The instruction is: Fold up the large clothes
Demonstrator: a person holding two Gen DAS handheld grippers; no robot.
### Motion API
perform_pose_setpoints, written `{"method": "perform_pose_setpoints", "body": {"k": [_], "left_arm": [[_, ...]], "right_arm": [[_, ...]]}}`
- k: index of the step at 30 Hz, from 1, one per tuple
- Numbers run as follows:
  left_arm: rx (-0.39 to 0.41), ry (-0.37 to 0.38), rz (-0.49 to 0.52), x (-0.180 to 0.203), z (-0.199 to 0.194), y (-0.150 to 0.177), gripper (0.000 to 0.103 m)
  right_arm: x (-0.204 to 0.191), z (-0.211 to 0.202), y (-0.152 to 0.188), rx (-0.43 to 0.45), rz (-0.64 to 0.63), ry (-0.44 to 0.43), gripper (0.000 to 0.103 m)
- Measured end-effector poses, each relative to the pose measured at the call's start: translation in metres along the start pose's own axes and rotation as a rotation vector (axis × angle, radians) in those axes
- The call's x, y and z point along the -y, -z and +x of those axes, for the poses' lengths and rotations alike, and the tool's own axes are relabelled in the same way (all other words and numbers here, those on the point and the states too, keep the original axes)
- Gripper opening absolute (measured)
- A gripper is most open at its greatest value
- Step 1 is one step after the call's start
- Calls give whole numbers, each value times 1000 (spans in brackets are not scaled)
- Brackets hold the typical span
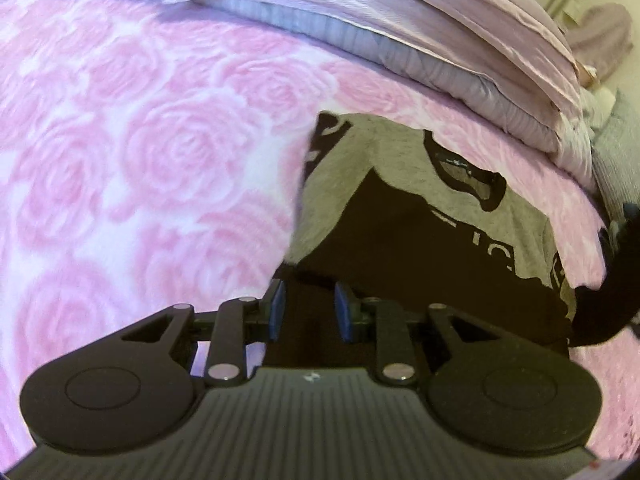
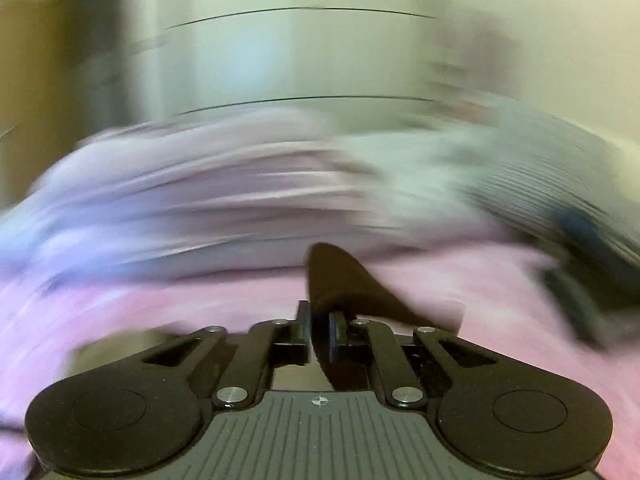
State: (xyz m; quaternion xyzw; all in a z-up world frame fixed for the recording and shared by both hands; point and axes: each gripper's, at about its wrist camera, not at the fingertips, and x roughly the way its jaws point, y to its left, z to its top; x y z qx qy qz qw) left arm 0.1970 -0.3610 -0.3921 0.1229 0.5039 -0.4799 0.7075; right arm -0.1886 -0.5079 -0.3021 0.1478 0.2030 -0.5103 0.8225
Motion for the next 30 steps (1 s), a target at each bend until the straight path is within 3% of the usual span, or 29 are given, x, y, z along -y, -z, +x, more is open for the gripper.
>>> {"method": "perform_pose_setpoints", "body": {"k": [2,3,4,5,7,10,15,20,21,23,24,25,26,29,30], "left_arm": [[-14,3,-37,-8,-1,5,22],[-20,5,-49,-12,-2,8,22],[-27,3,-58,-15,-2,10,22],[-32,1,-64,-19,-2,12,22],[-37,13,-76,-24,-4,14,22],[-39,31,-76,-29,-5,16,22],[-18,81,-74,-21,-2,6,24],[9,140,-118,-3,20,-24,34],[10,142,-131,0,26,-30,35],[13,129,-154,2,41,-40,35],[17,118,-172,3,47,-44,30],[23,129,-185,2,51,-47,9],[29,146,-185,2,54,-48,1],[79,139,-116,6,39,-40,1],[88,107,-67,7,33,-32,1]], "right_arm": [[-68,7,12,-101,-136,-150,20],[-96,11,23,-158,-202,-198,45],[-117,14,37,-207,-262,-228,61],[-129,16,51,-237,-289,-225,61],[-128,25,71,-320,-300,-200,61],[-90,41,87,-410,-264,-121,61],[-21,44,97,-445,-298,65,59],[13,53,94,-430,-332,100,59],[14,53,96,-426,-357,99,56],[17,63,98,-428,-388,86,33],[19,65,101,-438,-398,74,13],[20,68,102,-440,-393,57,9],[22,70,104,-429,-393,52,7],[25,66,109,-414,-386,55,6],[27,65,112,-432,-364,45,6]]}}
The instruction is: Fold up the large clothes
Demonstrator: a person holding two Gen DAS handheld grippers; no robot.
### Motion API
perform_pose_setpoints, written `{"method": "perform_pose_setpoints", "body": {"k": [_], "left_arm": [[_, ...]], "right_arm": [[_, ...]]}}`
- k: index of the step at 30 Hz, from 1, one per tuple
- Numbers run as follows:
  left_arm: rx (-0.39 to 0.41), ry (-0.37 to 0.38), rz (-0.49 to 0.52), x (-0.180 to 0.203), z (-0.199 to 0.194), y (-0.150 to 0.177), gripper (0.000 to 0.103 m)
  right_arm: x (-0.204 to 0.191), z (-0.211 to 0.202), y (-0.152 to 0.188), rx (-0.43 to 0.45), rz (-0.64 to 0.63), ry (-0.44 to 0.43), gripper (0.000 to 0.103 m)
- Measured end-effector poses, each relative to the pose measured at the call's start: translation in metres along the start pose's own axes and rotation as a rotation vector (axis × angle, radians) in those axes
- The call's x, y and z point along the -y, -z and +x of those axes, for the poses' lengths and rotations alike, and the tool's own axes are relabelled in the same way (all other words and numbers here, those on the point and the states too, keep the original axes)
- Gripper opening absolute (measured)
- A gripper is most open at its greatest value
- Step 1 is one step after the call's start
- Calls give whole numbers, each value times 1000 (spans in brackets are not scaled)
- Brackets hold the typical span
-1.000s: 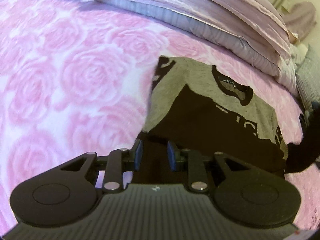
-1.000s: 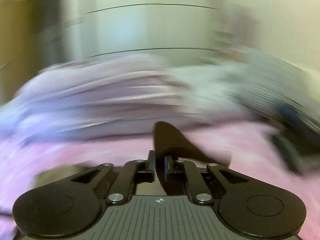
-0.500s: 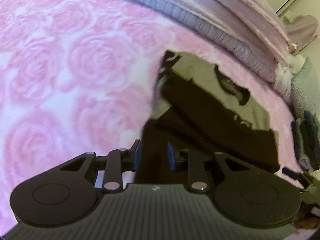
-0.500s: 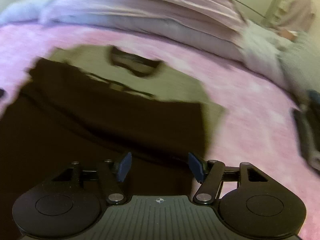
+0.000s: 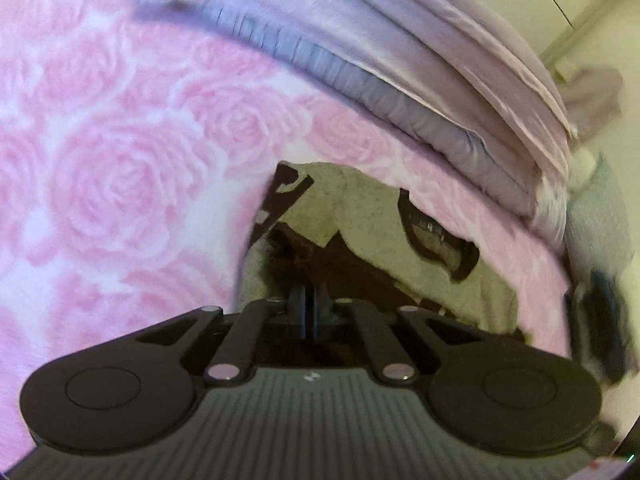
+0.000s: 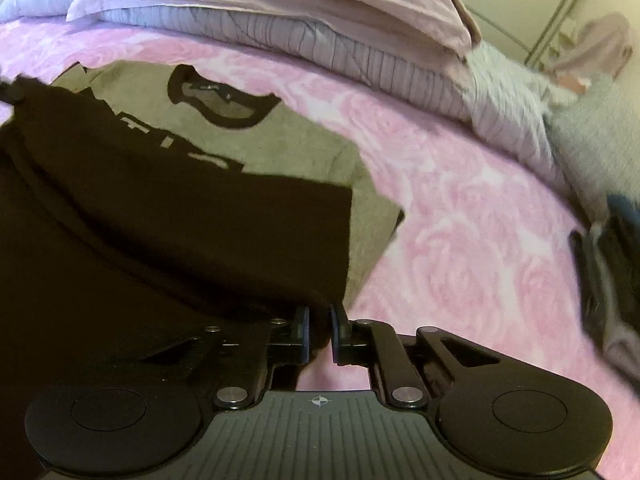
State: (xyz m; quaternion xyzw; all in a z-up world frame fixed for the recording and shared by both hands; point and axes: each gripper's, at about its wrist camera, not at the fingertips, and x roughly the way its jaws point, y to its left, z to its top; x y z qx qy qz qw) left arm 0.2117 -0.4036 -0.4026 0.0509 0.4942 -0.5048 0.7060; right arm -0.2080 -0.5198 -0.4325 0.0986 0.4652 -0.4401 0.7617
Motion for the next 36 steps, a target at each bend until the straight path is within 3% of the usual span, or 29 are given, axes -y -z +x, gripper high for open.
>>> {"method": "perform_pose_setpoints", "body": {"k": [3,7,9,12,17,21,23,26,28,31,36], "left_arm": [[-68,-109,68,-11,6,23,4],[-41,-119,133,-2,1,22,12],[-16,-137,131,2,-10,21,20],[-35,-118,148,-4,-33,31,20],[-196,-38,54,-46,-78,82,20],[-331,25,-116,-90,-121,132,21],[-386,63,-161,-101,-137,153,22],[-438,135,-185,-103,-155,182,30],[-451,177,-187,-100,-156,195,36],[-408,212,-198,-95,-153,214,41],[-322,264,-247,-93,-142,227,44]], "right_arm": [[-2,3,6,-33,10,-12,11],[4,-3,3,-83,76,-33,32],[10,-18,9,-88,150,-63,34],[22,-46,33,-143,307,-162,34],[35,-95,122,-280,669,-292,35],[35,-134,184,-311,953,-352,35],[32,-148,204,-315,1035,-377,35],[28,-155,217,-295,1070,-408,37],[27,-153,222,-274,1065,-442,45],[26,-148,229,-220,1033,-501,53],[23,-145,240,-137,987,-620,53]]}}
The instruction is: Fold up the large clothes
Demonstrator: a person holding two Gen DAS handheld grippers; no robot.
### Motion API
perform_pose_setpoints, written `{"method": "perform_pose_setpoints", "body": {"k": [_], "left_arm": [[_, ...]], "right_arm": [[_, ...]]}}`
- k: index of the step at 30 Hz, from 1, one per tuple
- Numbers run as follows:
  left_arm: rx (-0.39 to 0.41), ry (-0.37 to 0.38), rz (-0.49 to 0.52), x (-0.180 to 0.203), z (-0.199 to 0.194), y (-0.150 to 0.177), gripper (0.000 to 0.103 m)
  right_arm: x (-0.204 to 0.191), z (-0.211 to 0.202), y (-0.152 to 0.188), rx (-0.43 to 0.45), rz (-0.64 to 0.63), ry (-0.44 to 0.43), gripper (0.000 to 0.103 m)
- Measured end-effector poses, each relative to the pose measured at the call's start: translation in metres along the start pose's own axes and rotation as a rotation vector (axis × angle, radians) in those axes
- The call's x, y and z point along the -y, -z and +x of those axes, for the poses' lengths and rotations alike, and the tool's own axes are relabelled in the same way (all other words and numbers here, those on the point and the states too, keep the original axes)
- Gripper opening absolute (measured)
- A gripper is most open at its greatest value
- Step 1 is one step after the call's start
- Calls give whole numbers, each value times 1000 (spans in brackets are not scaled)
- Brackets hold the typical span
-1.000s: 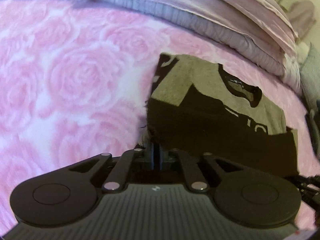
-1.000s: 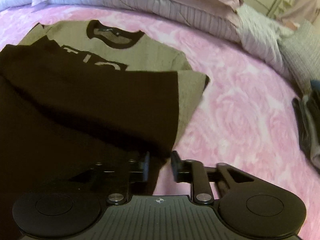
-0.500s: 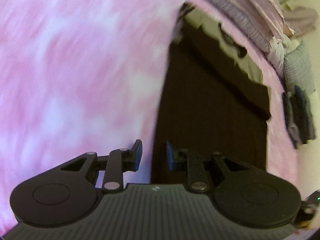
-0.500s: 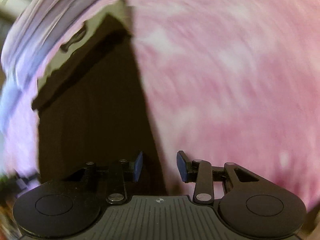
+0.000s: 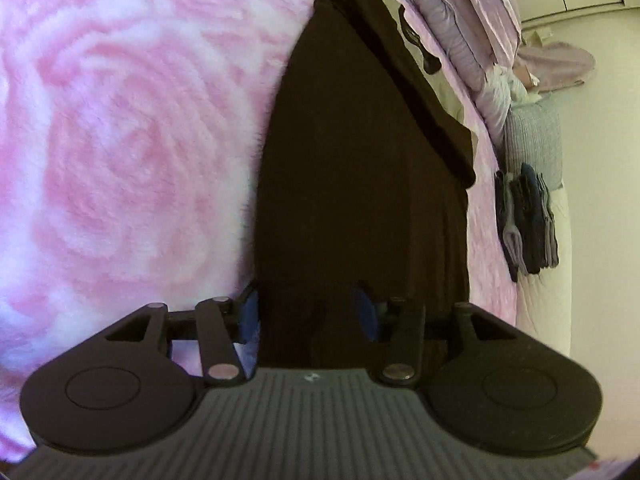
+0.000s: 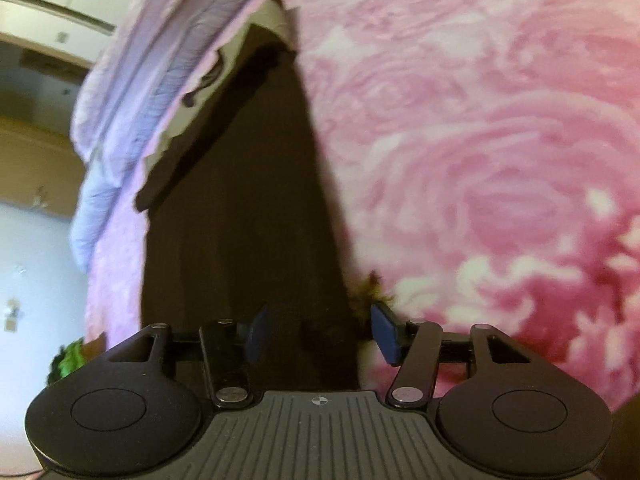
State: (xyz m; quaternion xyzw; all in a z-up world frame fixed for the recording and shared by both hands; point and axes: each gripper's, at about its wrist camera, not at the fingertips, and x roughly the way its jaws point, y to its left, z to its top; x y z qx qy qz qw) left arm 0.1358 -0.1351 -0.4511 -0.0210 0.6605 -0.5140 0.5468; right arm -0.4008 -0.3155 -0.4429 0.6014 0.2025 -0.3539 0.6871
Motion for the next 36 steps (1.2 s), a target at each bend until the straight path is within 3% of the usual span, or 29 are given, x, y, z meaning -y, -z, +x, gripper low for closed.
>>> {"method": "perform_pose_setpoints", "body": {"k": [2,3,4,5,6,9,13,16,25,28,31,36], "left_arm": [[19,26,4,-1,5,-3,42],[21,40,13,-1,7,-5,39],[28,45,31,-1,8,-6,25],[26,29,59,1,10,-7,14],[13,7,88,3,11,-7,7],[40,-22,177,9,-1,-2,7],[103,-22,217,12,-35,11,6],[108,-44,275,23,-56,24,6],[-6,-142,118,-1,-107,122,6],[-34,-156,63,0,-120,140,6],[-13,-101,31,11,-134,127,6],[104,55,90,59,-132,39,8]], "right_arm": [[-1,9,-2,-11,-26,-43,52],[-2,15,-4,-13,-39,-69,46],[-2,20,-6,-15,-44,-82,20],[-1,25,-7,-24,-40,-82,2],[1,30,-8,-51,-22,-77,3],[-1,23,-5,-52,-30,-71,2],[-3,-6,6,-37,-23,-90,1],[-8,-25,16,-64,-40,-100,1],[15,-66,88,-263,28,-7,1],[13,-75,97,-305,55,-1,1],[-8,-87,75,-275,66,-73,1],[-59,-88,-11,-124,-40,-172,2]]}}
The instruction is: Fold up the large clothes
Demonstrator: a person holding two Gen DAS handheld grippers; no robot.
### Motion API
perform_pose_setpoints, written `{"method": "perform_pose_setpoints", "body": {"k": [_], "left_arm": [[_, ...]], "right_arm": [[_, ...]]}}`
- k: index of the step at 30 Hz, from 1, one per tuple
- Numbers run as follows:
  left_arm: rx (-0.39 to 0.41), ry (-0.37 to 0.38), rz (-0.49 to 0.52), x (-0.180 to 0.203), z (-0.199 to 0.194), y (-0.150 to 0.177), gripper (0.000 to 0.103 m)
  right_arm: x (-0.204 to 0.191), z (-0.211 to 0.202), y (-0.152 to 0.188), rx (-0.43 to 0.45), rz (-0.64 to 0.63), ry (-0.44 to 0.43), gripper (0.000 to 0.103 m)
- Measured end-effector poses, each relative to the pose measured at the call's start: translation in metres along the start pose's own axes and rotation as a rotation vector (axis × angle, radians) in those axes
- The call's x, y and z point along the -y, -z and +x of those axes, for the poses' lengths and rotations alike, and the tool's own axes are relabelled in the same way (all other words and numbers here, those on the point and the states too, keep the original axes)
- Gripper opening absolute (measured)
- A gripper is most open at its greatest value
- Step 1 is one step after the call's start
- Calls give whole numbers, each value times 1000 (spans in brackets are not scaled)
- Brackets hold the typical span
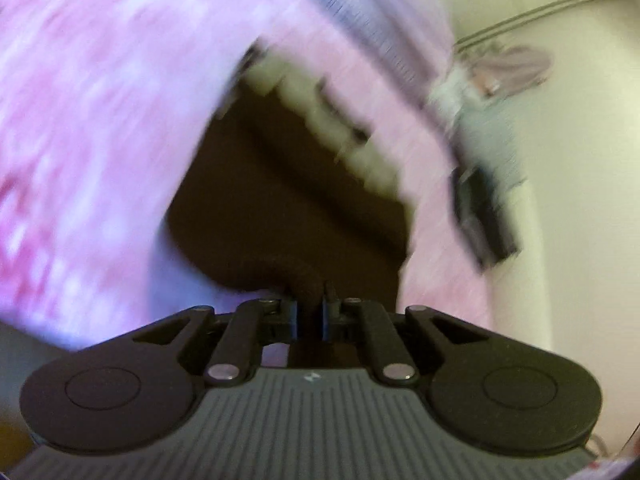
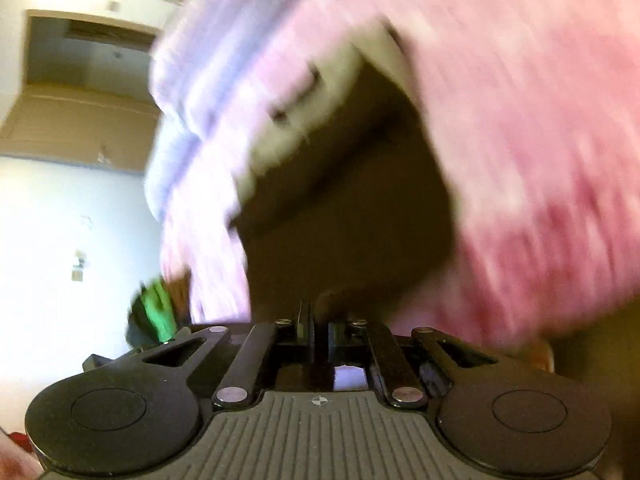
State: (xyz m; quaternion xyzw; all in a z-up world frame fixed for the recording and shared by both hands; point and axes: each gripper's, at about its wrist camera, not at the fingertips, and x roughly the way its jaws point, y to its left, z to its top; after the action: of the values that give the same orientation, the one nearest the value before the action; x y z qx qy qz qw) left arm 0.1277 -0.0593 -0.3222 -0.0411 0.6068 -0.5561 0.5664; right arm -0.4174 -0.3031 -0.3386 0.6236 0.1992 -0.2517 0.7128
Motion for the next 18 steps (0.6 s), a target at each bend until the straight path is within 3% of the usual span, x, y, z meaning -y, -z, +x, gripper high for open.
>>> {"method": "perform_pose_setpoints", "body": {"k": [3,5,7,9,12,16,18], "left_arm": [[81,32,30,14,35,-75,17],[139,0,10,16,58,-117,26],[186,-62,26,14,79,-155,47],[184,-140,33,10,93,-177,47],[129,-189,95,5,104,-186,47],[31,-235,276,5,121,-171,47],[5,-248,352,10,133,-163,47]], "right_arm": [[-17,21,-67,127,-17,-5,4],[-19,45,-116,203,28,33,16],[-21,58,-144,285,40,144,45],[-24,63,-156,328,-1,210,45],[-25,74,-151,301,-110,274,45],[-16,103,-126,211,-239,378,45],[-11,118,-122,207,-284,399,45]]}}
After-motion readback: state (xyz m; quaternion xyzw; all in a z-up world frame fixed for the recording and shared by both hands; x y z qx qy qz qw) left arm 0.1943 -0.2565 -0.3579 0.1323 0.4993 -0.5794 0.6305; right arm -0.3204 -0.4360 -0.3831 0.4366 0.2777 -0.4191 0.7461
